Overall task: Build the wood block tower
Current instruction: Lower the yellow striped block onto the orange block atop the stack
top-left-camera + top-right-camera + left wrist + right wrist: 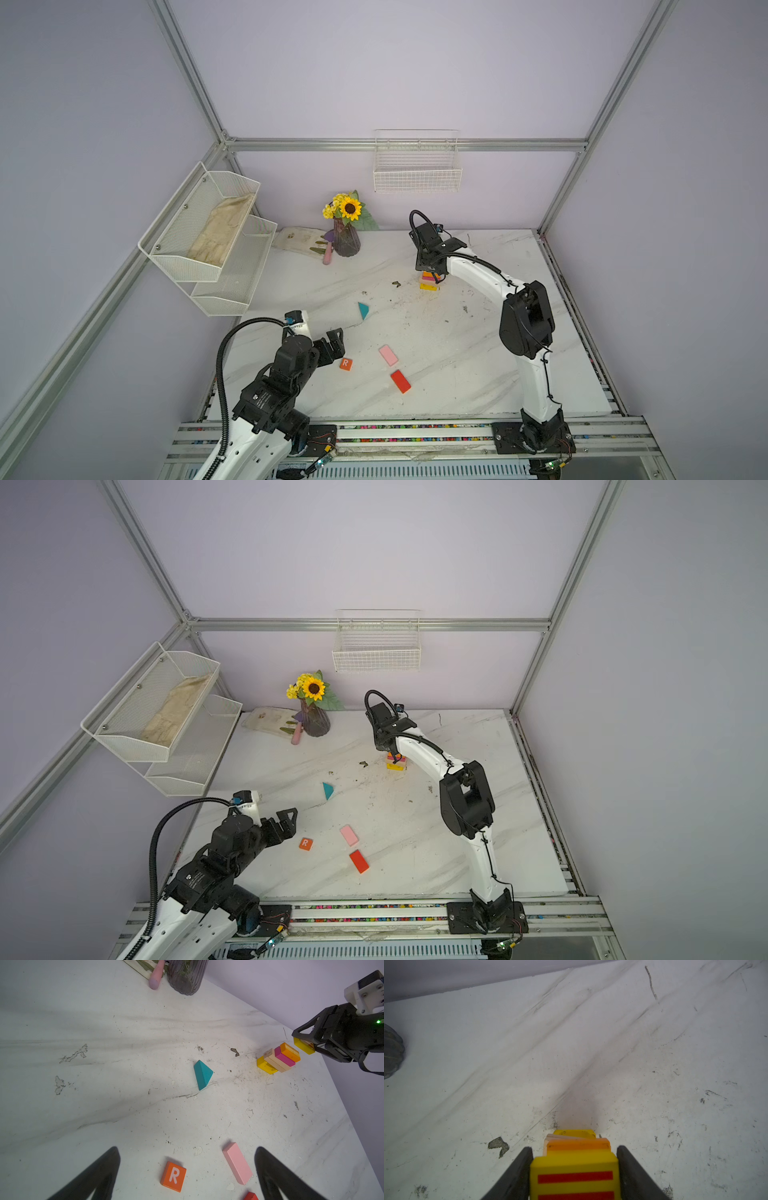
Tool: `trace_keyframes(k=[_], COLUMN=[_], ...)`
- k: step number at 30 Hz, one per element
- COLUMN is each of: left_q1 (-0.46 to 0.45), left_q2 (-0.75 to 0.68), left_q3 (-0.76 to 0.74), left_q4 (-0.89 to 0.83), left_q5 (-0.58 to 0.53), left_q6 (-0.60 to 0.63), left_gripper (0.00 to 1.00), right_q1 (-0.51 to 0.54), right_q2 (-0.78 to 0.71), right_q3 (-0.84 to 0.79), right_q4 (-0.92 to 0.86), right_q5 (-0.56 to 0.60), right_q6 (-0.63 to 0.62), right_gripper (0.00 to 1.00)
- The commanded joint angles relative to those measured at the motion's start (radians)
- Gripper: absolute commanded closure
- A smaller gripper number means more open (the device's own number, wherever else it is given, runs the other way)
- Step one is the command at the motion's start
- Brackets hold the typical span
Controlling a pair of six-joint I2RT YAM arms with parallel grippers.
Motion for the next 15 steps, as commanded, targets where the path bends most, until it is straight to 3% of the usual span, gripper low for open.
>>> trace_keyframes(k=[1, 15], left_q1=[-0.003, -0.003], left_q2=[0.004, 0.009], left_q3=[-0.027, -0.028], left_q4=[0.041, 0.041], left_q5=[-0.007, -0.01], left_q6=[0.02, 0.02], left_gripper=[0.0, 0.0], right_q1=[-0.005, -0.01], right_q2=[0.022, 0.039], right_q3=[0.018, 0.018], right_q4=[-0.037, -0.04], right_q5=[0.023, 0.018], right_q6=[0.002, 0.007], right_gripper=[0.66, 0.63])
